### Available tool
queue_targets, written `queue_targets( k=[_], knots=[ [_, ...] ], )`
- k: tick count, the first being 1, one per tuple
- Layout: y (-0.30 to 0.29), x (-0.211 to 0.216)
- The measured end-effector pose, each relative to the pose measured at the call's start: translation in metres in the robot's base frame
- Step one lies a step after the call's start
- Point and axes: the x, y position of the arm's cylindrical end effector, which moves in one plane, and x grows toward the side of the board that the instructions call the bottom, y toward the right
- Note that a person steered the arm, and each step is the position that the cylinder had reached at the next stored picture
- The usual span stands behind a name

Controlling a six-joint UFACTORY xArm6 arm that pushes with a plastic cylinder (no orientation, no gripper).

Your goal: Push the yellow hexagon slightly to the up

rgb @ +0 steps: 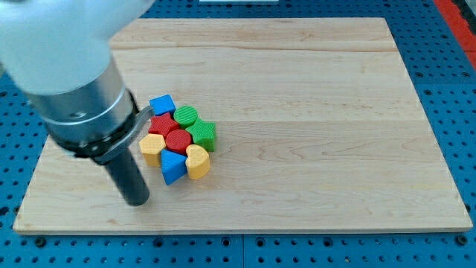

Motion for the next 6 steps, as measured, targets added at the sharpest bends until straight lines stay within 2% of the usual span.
queue_targets(
  k=[2, 6],
  knots=[
    [-0.002, -0.069],
    [-0.021, -0.087]
  ],
)
